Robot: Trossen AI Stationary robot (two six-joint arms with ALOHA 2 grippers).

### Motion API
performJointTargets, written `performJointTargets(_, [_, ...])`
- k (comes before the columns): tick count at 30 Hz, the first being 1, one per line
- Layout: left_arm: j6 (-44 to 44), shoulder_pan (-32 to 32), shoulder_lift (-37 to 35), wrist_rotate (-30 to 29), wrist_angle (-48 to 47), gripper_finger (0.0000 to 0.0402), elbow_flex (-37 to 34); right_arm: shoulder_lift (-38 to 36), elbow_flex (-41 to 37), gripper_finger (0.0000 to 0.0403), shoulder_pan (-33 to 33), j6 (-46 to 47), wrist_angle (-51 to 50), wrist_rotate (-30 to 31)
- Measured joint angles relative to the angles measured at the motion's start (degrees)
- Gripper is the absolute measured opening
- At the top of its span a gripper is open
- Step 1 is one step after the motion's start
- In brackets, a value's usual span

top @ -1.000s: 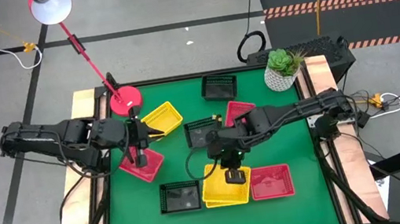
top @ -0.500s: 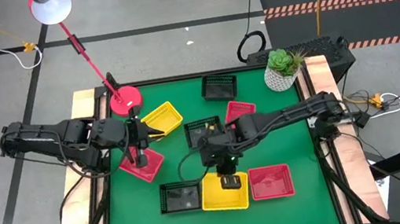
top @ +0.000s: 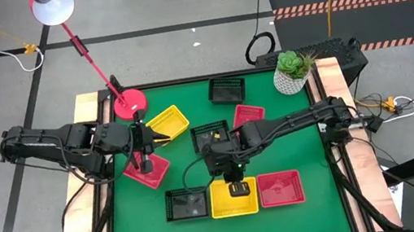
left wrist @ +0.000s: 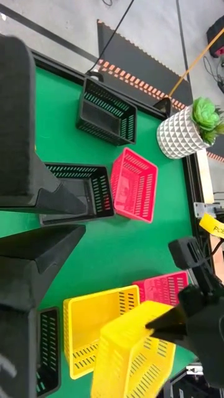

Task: Stack baskets by color
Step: Stack the right yellow bin on top of the bottom yellow bin

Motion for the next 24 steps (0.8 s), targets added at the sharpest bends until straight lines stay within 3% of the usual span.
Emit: performJointTargets(24, [-0.3, 0.0, 0.0, 0.0, 0.0, 0.0042, 0.0, 0.1, -8.2, 0.0004, -0.4, 0.8, 6.2, -1.8])
